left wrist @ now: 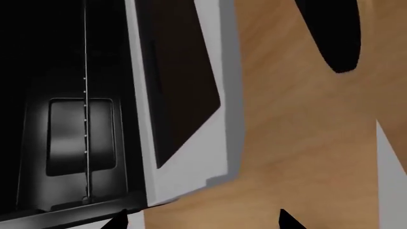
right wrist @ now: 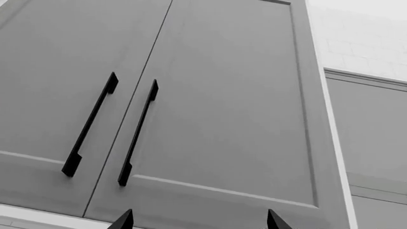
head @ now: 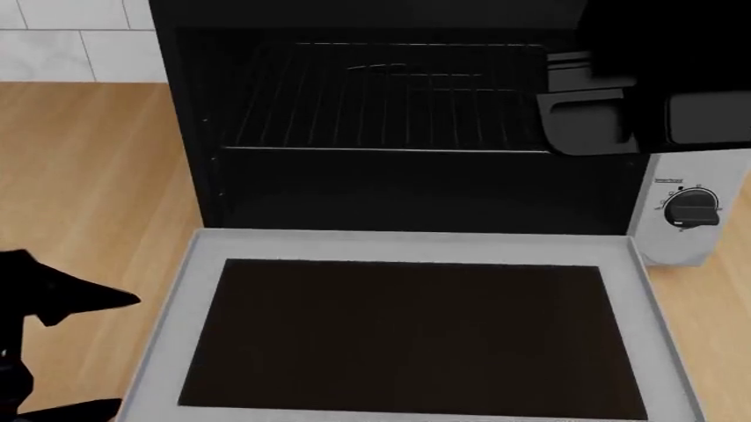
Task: Close the toaster oven door.
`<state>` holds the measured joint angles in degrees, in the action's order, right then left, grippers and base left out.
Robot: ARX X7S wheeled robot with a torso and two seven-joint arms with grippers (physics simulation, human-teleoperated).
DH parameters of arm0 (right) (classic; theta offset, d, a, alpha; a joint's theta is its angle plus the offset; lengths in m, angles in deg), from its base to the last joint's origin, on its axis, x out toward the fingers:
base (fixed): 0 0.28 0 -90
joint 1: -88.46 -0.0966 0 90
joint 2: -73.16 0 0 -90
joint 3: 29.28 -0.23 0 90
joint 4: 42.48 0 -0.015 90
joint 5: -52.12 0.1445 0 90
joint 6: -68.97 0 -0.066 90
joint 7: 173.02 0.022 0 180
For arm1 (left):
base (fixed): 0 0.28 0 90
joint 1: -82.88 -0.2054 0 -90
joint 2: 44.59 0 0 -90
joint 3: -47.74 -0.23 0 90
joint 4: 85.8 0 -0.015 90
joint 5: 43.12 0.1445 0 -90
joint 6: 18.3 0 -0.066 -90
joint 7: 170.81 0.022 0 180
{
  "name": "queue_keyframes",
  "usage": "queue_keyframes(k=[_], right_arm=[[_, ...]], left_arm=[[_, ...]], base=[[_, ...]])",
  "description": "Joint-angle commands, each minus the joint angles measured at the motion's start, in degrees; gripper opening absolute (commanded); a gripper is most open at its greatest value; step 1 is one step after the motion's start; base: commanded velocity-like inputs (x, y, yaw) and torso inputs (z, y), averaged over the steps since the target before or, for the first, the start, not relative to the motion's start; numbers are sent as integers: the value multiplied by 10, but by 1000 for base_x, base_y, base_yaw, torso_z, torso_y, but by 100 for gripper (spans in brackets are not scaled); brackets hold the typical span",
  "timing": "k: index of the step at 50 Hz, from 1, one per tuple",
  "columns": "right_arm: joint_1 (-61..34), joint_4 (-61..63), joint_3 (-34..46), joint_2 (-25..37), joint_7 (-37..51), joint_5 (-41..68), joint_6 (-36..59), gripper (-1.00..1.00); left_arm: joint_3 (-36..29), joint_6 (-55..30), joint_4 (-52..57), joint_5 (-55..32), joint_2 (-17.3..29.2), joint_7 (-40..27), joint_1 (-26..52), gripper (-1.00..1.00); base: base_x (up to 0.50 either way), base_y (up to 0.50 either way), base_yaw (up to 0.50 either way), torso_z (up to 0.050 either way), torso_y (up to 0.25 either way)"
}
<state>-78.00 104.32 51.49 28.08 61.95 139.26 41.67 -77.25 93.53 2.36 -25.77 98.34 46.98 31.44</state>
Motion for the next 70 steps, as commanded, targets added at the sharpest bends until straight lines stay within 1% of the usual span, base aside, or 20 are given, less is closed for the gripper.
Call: queue_keyframes(k=[1,14,21,35,49,61,70], right_arm=[[0,-1,5,-1,-1,-5,-2,100],[4,0,4,5,-3,-6,-6,100],[5,0,5,6,-3,-7,-8,100],[-6,-1,11,14,6,3,-10,100],[-14,-2,11,26,16,20,-15,100],[-15,-3,11,30,20,25,-19,100],[-27,-6,18,31,24,28,-20,100]], left_arm=[[-5,10,-26,8,-16,-6,14,100],[-22,44,-89,22,-53,-10,53,100],[-29,54,-101,25,-66,-10,64,100],[-42,66,-99,33,-66,-4,61,100],[-43,81,-99,24,-81,-11,71,100],[-21,60,-88,-13,-91,-31,65,100],[-6,40,-71,-36,-91,-43,53,100]], base=[[0,0,0,0,0],[0,0,0,0,0],[0,0,0,0,0],[0,0,0,0,0],[0,0,0,0,0],[0,0,0,0,0],[0,0,0,0,0]])
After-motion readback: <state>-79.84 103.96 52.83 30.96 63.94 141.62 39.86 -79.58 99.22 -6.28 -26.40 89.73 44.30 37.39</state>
